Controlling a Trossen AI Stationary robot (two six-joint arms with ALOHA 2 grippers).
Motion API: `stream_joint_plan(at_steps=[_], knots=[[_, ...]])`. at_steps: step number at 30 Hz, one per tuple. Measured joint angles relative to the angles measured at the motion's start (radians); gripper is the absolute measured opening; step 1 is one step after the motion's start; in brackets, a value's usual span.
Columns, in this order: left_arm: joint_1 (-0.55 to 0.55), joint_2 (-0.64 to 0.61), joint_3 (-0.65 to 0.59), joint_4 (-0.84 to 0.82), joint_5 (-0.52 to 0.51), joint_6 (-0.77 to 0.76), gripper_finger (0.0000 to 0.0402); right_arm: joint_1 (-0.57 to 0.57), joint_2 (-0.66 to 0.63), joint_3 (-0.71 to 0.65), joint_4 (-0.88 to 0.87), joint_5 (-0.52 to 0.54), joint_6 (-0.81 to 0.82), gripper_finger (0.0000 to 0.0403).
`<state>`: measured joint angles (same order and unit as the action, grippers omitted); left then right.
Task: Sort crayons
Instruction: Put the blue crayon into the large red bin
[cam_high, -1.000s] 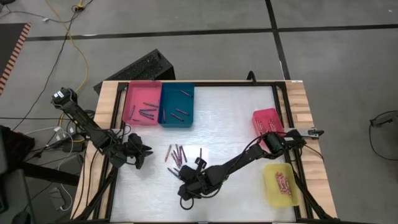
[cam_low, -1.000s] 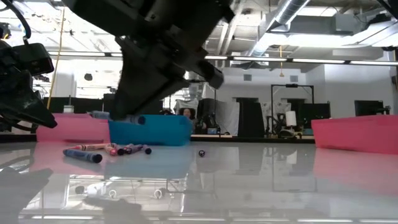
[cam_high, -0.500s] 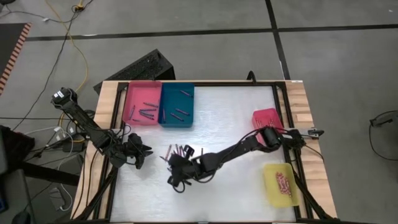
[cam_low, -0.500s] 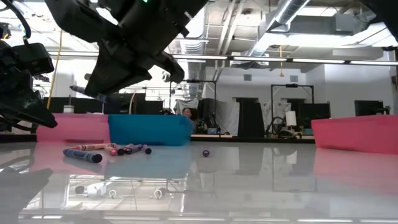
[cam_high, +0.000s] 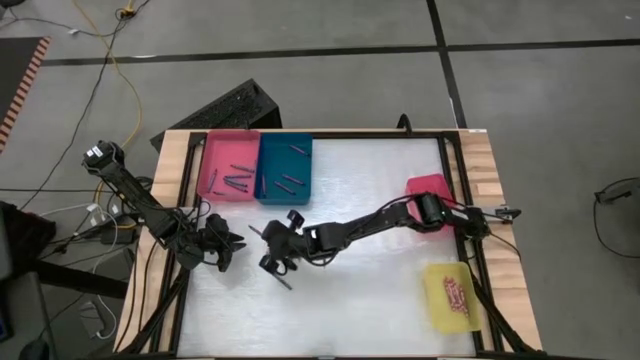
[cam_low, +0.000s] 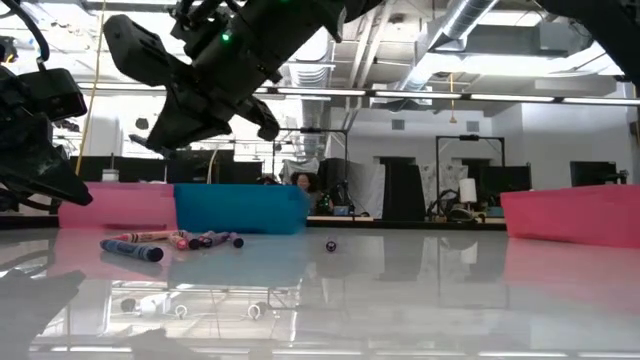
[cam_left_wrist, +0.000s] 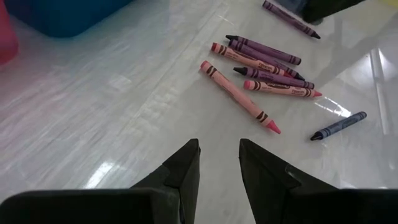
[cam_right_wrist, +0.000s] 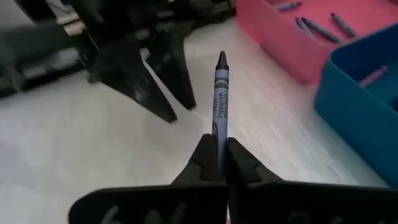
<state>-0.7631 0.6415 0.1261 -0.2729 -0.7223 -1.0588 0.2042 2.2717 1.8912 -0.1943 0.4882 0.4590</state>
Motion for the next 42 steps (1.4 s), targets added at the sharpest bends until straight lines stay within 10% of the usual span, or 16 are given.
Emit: stream_joint_plan(at_steps=[27, 42], knots=[[0.000, 0.000, 0.000, 0.008, 0.001, 0.003, 0.0102, -0.205, -0.001, 0.000, 0.351, -0.046, -0.293, 0.0002], [0.000, -0.001, 0.092, 0.126, 0.098, 0.286, 0.0102, -0.317, -0.001, 0.000, 0.516, -0.176, -0.362, 0.0002]])
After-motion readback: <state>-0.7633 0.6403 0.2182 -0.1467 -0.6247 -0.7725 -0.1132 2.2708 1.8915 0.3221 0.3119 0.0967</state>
